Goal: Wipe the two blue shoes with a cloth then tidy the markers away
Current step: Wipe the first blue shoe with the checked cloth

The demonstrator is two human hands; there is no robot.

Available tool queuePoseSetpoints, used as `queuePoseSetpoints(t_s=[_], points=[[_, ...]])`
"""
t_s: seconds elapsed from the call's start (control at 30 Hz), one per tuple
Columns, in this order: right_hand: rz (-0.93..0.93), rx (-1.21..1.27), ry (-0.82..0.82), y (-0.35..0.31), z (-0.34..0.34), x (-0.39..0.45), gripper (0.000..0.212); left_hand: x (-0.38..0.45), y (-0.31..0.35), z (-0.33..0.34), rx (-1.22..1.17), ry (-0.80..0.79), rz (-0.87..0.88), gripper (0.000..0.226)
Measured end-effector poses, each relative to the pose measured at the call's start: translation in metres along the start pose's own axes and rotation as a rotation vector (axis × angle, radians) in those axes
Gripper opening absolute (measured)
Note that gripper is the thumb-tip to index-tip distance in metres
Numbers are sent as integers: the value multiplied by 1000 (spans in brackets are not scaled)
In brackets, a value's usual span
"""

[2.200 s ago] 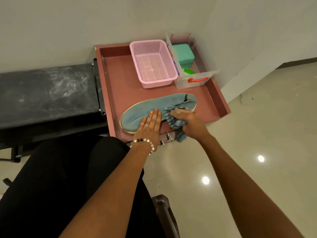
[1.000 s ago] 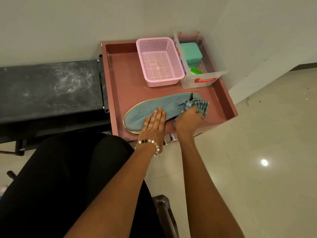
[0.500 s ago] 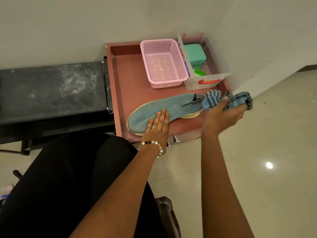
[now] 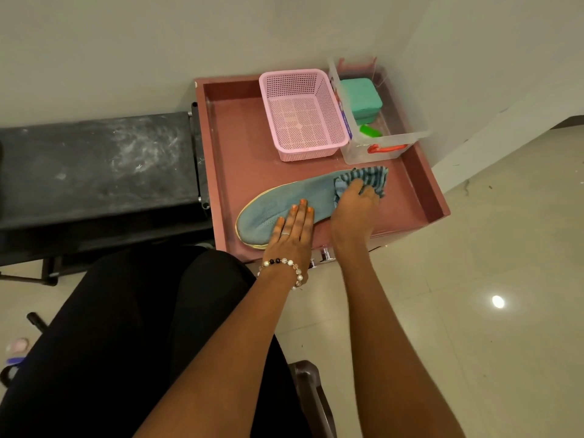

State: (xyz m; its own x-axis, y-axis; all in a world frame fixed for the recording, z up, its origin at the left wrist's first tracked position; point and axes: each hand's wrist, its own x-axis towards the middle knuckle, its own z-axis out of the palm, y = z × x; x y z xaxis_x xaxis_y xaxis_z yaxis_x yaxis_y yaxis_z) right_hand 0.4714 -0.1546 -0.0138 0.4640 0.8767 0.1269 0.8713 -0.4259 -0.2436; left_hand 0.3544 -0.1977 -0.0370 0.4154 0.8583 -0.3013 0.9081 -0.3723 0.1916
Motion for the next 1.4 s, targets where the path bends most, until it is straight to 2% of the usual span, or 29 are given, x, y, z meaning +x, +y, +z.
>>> queuePoseSetpoints(t_s=[0.07, 0.13, 0.2, 0.23, 0.27, 0.37, 0.43, 0.53, 0.6, 0.7, 0.8, 0.87, 0.9, 0.97, 1.03, 1.07, 1.1, 1.17, 1.23, 1.27, 1.33, 1.4], points=[[-156, 87, -156, 20, -18, 12, 34, -1, -1, 0, -3, -1, 5, 100], [-220, 325, -402, 43, -46, 25, 21, -1, -2, 0, -9, 5, 14, 99], [-121, 580, -667, 64, -73, 35, 18, -1, -1, 0, -17, 8, 16, 97], [-60, 630, -681, 74, -76, 40, 25, -1, -1, 0, -18, 8, 15, 97], [-4, 642, -599, 79, -76, 42, 28, 0, -1, 1, -16, 10, 14, 97], [193, 610, -107, 73, -51, 35, 21, 1, -1, 1, -16, 19, 8, 98], [255, 544, 47, 52, -28, 19, 25, 1, -1, 2, -12, 19, 6, 97], [99, 307, 14, 23, 0, -2, 38, 0, -2, 2, 0, 21, 12, 97], [-51, 157, -22, 9, 5, -4, 33, 1, -2, 1, 14, 8, 8, 97], [-227, 67, -208, -7, -5, -5, 29, 2, -2, -3, 68, -75, 13, 96], [-320, 340, -454, 3, -32, 3, 28, 3, -3, -6, 65, -132, 27, 95], [-183, 676, -587, 22, -57, 11, 24, 2, -3, -4, 26, -112, 28, 95], [-53, 804, -551, 32, -66, 15, 24, 2, -3, -3, 1, -79, 19, 97], [208, 929, -269, 52, -78, 21, 27, 2, -4, 0, -26, -21, 14, 100], [381, 858, 73, 62, -83, 30, 31, 2, -4, 2, -31, -8, 25, 100], [415, 773, 163, 64, -81, 34, 34, 2, -4, 2, -37, -8, 27, 99], [406, 697, 166, 63, -74, 38, 33, 2, -4, 1, -44, -8, 27, 99], [275, 576, -13, 56, -51, 38, 31, 2, -4, 0, -52, -9, 29, 98], [135, 400, -132, 51, -19, 27, 47, 3, -4, 1, -54, -10, 26, 98], [113, 326, -137, 49, -5, 20, 57, 3, -4, 2, -50, -6, 22, 99], [204, 265, -123, 36, 10, 5, 67, 3, -4, 3, -38, 4, 13, 101], [227, 185, -185, 14, 13, -18, 68, 3, -4, 3, -38, -15, 18, 102]])
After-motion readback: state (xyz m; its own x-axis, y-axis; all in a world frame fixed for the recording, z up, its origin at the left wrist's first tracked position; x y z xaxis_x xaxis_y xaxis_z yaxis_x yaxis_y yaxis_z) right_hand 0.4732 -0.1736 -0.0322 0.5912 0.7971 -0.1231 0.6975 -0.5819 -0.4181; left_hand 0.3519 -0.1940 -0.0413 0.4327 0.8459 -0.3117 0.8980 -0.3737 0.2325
